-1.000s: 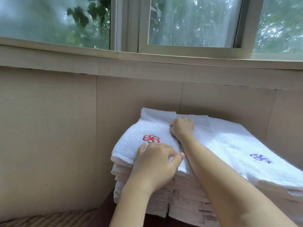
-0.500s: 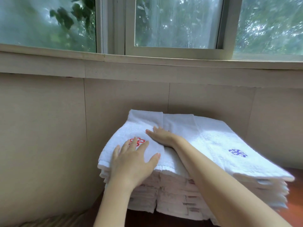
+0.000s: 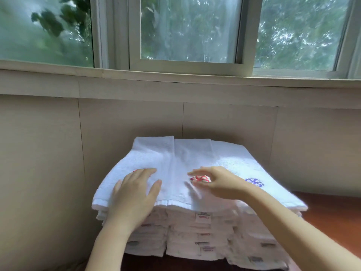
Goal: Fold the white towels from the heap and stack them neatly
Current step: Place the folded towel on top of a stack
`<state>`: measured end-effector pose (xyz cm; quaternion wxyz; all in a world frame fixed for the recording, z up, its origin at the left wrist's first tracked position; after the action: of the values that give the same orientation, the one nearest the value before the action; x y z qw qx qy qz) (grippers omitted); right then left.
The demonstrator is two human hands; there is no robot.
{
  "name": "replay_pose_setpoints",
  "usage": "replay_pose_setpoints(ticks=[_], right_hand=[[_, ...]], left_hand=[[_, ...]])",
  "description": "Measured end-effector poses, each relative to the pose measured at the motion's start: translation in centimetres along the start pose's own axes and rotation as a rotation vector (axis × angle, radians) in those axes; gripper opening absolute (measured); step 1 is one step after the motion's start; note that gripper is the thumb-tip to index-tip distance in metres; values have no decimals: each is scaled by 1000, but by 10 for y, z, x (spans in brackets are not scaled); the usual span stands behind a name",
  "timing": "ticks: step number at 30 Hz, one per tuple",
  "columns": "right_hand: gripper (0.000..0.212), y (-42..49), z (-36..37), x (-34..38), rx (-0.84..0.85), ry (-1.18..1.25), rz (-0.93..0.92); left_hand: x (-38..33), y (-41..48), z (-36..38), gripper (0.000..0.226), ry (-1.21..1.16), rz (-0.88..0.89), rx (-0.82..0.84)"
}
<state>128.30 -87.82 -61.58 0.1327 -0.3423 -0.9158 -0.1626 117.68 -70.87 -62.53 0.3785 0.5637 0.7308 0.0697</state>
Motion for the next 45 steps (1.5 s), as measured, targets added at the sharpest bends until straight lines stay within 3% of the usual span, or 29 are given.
replay_pose_setpoints(ticks=[1,3,6,13,19,22,27,31,33,39,45], right_hand=[[44,-6,-14,-21,-78,-173,99],[51,-24,-20,-64,-56,-427,332],[54,-46,-2,-100,14,-393,472],[51,-62,8,-87,-30,-320,385],[52,-101,16,-61,-46,-326,264],[54,-125,13,-50,-1,-348,174],[33,-163,-9,-38,97,-267,112],[32,-212,4,-45,234,-150,199],[31,-238,10,-56,248,-113,243],[28,-287,-2,-89,174,-68,329],[24,-273,-49,-107,-85,-16,340]], left_hand=[[-5,-1,-1,43,-34,18,4],[-12,-5,8,45,-68,25,78],[-13,-17,33,50,140,-11,228],[-24,-25,42,48,294,-48,254],[-60,-54,44,62,343,148,168],[-69,-61,32,57,314,122,141],[-83,-74,39,36,440,46,445],[-101,-118,68,37,323,100,822],[-113,-138,76,35,255,125,883],[-142,-160,85,36,139,176,819],[-176,-119,64,27,-39,232,447]])
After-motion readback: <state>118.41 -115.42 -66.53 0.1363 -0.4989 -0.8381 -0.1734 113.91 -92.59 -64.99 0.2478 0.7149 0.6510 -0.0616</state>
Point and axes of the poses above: each hand's wrist, its own y-axis towards the middle knuckle, its own z-axis out of the palm, x = y × z, the point moved 9 cm from there along y, towards the middle knuckle, and after that the axes turned 3 degrees about -z, right-handed, at the moved point
